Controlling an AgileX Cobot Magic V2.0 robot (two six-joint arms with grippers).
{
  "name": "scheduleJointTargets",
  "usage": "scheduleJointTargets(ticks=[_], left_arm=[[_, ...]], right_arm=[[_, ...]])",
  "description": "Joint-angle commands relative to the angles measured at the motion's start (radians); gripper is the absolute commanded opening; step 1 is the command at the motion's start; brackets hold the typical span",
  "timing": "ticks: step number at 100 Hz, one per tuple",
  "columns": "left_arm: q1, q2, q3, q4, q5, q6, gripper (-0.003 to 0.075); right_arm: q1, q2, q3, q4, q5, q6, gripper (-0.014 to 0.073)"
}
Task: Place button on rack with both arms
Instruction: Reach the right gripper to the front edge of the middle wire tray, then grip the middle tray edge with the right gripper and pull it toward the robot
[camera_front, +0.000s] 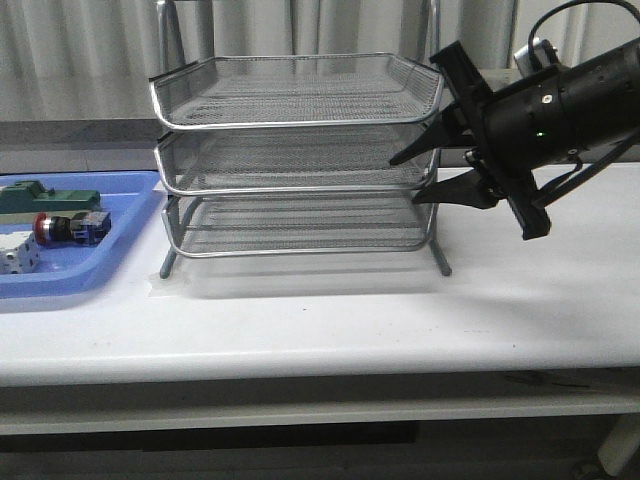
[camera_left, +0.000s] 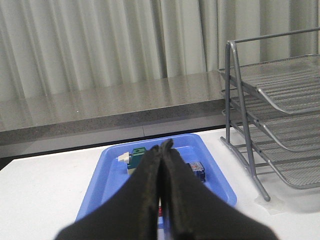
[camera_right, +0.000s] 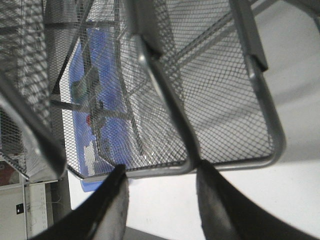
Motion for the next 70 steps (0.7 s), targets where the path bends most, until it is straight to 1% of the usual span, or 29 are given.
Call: scheduleJointTargets(ticks=[1,37,54,59,70], left_arm=[[-0.002,-0.032,0.055,-0.005,-0.082,-0.012,-0.0021],[-0.002,-0.032,0.055,-0.005,-0.082,-0.012,-0.0021],[-0.002,-0.032,0.055,-0.005,-0.082,-0.012,-0.0021],[-0.002,-0.032,0.055,-0.005,-0.082,-0.012,-0.0021],[-0.002,-0.032,0.055,-0.005,-0.082,-0.012,-0.0021]], right_arm=[[0.003,-0.021,-0.050,0.052,0.055,-0.018,0.0337],[0.003,0.034,-0.122,0.070,0.056,-0.018,0.0337],[0.003,0.049,-0.122,0.071,0.073,-0.018,0.0332],[0.003,0.053,-0.122,0.071,0.081,-0.018,0.0304],[0.003,0.053,-0.122,0.071,0.088,-0.018,0.0197]])
